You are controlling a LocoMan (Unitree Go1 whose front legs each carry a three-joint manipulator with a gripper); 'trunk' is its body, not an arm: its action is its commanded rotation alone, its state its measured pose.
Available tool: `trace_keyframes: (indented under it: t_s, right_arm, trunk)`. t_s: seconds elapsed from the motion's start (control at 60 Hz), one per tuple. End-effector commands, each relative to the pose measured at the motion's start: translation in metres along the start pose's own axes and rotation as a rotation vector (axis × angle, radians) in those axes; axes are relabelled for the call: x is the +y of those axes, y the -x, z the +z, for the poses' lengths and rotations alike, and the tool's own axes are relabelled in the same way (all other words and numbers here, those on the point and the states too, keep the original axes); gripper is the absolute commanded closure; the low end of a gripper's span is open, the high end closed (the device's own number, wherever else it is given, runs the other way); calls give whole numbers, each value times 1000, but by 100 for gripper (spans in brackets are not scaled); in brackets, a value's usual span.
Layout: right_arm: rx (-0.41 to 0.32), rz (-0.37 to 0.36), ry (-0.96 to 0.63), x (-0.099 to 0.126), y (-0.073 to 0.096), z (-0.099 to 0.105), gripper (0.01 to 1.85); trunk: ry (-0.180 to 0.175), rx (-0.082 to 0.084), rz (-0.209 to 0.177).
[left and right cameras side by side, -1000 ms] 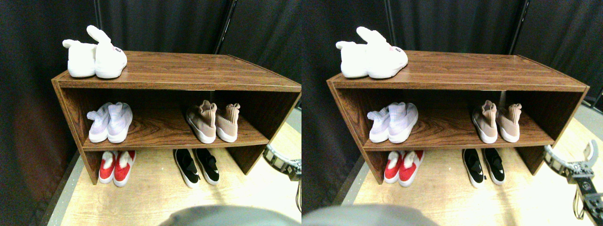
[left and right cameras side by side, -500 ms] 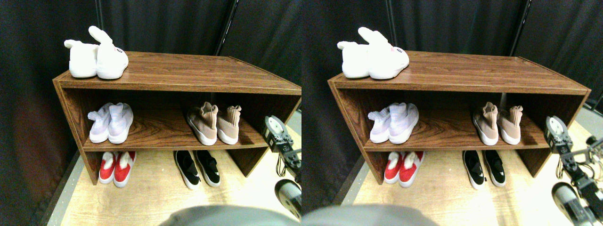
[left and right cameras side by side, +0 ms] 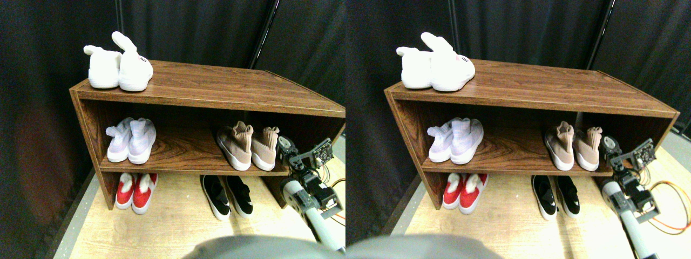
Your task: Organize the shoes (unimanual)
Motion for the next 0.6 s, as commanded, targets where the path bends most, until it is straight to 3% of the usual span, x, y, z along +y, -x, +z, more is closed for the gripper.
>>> trace_keyframes:
  t_s: [0.017,0.6]
  right_arm:
    - [-17,-8,-9,-2,-2,-4,180]
    - [117,-24,-10,-6,9,-34,180]
  trunk:
    - [16,12,23]
    - [58,19,71]
